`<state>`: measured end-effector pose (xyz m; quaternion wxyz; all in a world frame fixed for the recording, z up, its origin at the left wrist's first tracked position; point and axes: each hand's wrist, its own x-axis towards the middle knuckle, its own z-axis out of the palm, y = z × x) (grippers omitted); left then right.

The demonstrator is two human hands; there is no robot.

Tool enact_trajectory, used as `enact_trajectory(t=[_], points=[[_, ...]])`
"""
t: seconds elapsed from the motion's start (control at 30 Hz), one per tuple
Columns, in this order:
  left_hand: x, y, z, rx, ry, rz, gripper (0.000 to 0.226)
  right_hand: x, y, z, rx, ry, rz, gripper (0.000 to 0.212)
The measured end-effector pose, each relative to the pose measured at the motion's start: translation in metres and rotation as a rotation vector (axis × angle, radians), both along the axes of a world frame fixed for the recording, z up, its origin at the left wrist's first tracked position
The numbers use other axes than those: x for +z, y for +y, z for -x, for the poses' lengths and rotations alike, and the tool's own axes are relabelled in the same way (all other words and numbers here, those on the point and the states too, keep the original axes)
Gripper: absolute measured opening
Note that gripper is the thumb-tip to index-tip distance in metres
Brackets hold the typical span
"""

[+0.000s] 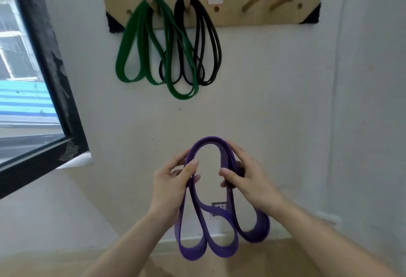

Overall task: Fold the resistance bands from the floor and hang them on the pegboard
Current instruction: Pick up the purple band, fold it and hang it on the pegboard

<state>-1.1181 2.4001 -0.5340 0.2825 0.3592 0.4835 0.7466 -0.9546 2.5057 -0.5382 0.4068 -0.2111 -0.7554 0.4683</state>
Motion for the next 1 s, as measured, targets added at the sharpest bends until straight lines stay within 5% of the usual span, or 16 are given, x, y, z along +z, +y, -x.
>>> enact_trajectory(t=[0.33, 0.7, 1.0], points=[[0.113, 0.034, -0.009, 0.185, 0.338, -0.201, 0.018, 0.085, 0.007, 0.001, -0.124, 0.298, -0.131, 0.058], [0.267, 0.109, -0.038, 0.203, 0.669, -0.333, 0.023, 0.253, 0.073, -0.027, -0.409, 0.337, -0.513, 0.056], [0.316, 0.181, -0.033, 0.327, 0.741, -0.311, 0.023, 0.287, 0.127, -0.019, -0.633, 0.227, -0.593, 0.056]])
